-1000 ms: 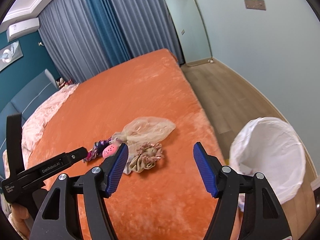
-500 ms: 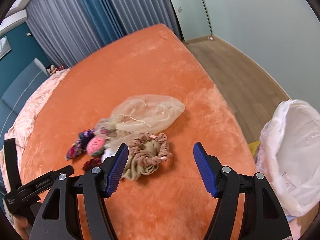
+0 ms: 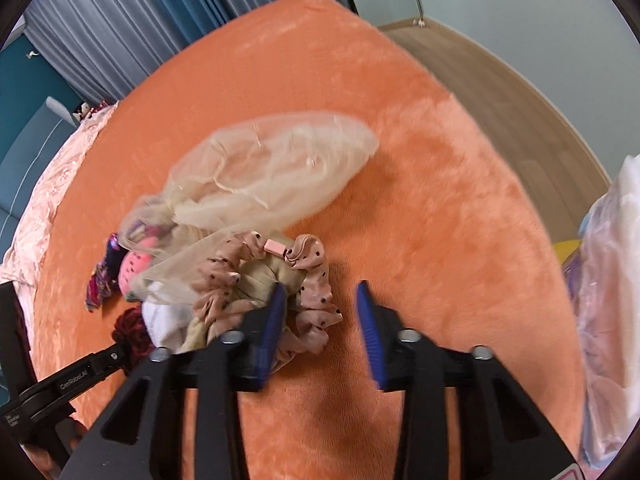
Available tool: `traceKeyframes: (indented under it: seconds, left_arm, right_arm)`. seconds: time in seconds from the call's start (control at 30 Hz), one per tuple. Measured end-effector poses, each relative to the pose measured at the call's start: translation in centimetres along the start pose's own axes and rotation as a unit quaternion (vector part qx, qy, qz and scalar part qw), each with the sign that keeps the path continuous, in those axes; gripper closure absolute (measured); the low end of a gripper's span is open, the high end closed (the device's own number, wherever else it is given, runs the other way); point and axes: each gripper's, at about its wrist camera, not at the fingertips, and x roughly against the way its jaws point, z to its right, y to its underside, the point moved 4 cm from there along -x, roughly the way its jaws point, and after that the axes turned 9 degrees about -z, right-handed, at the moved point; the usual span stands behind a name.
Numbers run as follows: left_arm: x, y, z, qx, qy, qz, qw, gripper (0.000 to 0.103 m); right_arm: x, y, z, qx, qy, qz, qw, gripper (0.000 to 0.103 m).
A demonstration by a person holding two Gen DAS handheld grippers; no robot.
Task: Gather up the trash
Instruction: 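Grasp the dark red scrunchie with the left tool while the right grasps the pink polka-dot scrunchie, then carry both scrunchies over the trash bin and open both tools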
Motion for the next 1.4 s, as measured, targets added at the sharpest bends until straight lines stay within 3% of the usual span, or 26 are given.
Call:
traceKeyframes:
  seconds: [0.07, 0.17, 0.4, 0.67, 1.0, 1.4]
  left_arm:
    - [0.0, 0.0, 0.2, -0.012, -0.005, 0.002, 0.9999, 0.080]
    - [0.6, 0.1, 0.6, -0.014, -0.001, 0.006, 0.9999, 0.087]
    - [4.4, 1.4, 2.2, -0.026, 0.008, 0.040, 0.9988, 0.090]
    - [11.3, 3.9, 8.1, -0.081, 0.046, 0.093, 0.9914, 0.090]
    - [18.5, 7.5, 19.5, -0.177, 0.095, 0.150, 0.9680, 0.090]
    - [21.7, 14.0, 31.9, -0.295, 0.141, 0.163, 0.9311, 0.090]
  right_arm:
    - [-0.8, 0.3, 0.2, -0.004, -0.008, -0.015, 1.000, 0.092]
    - [0.1, 0.8, 0.0, 0.000, -0.012, -0.004, 1.000, 0.094]
    - [6.7, 1.1, -1.1, 0.026, -0.021, 0.064, 0.997, 0.096]
    - [16.4, 1.4, 0.3, 0.019, -0.038, 0.154, 0.987, 0.096]
    - [26.0, 2.7, 6.4, -0.028, -0.044, 0.237, 0.970, 0.096]
    - [32.1, 6.1, 15.1, -0.093, -0.016, 0.291, 0.952, 0.096]
